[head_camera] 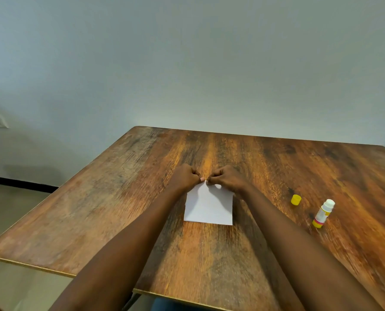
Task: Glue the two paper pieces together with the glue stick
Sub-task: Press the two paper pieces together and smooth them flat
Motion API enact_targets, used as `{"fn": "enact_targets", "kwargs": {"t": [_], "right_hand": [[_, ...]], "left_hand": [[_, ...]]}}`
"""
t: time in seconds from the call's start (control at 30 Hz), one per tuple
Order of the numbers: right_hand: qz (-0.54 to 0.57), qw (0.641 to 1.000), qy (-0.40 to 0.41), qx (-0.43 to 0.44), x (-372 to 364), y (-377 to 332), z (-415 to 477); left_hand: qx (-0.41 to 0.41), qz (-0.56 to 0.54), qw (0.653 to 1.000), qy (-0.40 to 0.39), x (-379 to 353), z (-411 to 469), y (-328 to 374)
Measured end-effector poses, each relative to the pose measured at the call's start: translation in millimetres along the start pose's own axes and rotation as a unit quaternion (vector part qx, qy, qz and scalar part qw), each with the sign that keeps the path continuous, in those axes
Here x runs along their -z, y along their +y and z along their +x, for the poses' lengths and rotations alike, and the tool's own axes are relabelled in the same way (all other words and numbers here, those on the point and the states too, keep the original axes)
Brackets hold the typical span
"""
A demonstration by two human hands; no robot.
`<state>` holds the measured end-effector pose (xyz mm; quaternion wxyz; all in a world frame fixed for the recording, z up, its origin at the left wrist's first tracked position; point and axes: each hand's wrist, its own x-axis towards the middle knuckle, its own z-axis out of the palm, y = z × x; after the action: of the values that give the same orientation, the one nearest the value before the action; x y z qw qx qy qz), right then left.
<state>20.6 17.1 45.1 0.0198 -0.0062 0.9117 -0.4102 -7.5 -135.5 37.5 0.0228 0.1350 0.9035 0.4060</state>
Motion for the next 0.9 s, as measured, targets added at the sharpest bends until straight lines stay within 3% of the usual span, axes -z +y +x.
{"fn": "enact_targets", "kwargs": {"t": [0.43, 0.63, 0.9], "right_hand": [[0.050, 0.999, 0.017, -0.012, 8.1, 18.9, -1.9], [0.052, 0.998, 0.019, -0.009, 6.1, 15.9, -1.7], [0.061, 0.998, 0.031, -0.011, 4.0, 11.8, -1.6]], "left_hand": [[-0.005, 0.055, 0.998, -0.015, 9.9, -5.0, -6.3], [-0.072, 0.120, 0.990, -0.031, 2.2, -7.6, 0.0], [-0.064, 0.081, 0.994, 0.022, -1.9, -7.9, 2.8]]}}
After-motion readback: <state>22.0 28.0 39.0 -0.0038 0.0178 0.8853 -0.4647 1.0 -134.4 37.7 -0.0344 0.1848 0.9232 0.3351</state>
